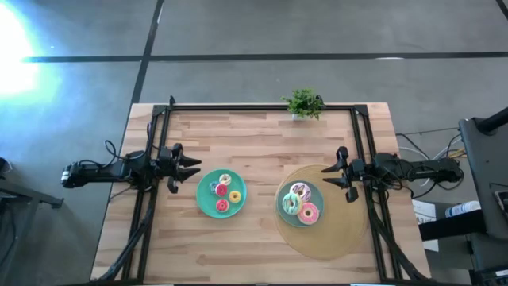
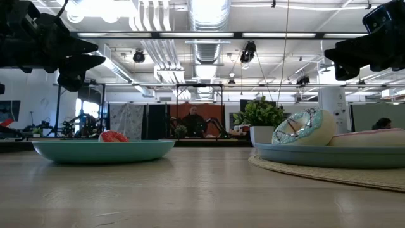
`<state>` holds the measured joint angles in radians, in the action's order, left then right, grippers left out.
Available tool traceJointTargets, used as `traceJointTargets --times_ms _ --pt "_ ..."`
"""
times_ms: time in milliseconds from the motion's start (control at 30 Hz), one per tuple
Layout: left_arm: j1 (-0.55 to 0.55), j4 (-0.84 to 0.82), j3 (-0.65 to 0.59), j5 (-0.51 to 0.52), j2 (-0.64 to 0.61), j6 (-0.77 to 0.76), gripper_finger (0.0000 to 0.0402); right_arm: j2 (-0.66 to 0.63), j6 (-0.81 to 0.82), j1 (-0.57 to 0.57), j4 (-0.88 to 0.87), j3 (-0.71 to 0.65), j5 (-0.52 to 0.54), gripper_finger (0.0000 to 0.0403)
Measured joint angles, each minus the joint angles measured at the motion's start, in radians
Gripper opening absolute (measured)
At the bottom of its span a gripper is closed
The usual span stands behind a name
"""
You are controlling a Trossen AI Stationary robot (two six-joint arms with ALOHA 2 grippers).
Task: Pick & Place donuts
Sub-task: Return to Home Position
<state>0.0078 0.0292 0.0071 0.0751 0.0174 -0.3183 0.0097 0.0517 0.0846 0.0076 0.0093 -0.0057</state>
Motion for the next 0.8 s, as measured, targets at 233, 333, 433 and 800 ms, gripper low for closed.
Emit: traceJointTargets --times_ms 233,333,433,800 --pt "0.000 0.000 0.000 0.000 0.000 0.000 0.0131 0.000 0.000 0.000 0.000 0.000 0.000 0.0120" --pt "0.000 0.000 0.000 0.000 0.000 0.000 0.0131 0.000 0.000 0.000 0.000 0.000 0.000 0.0124" --pt "0.000 0.000 0.000 0.000 0.000 0.000 0.0131 0.000 0.000 0.000 0.000 0.000 0.000 0.0128" --pt "0.000 0.000 0.000 0.000 0.000 0.000 0.0131 0.000 0.000 0.000 0.000 0.000 0.000 0.0126"
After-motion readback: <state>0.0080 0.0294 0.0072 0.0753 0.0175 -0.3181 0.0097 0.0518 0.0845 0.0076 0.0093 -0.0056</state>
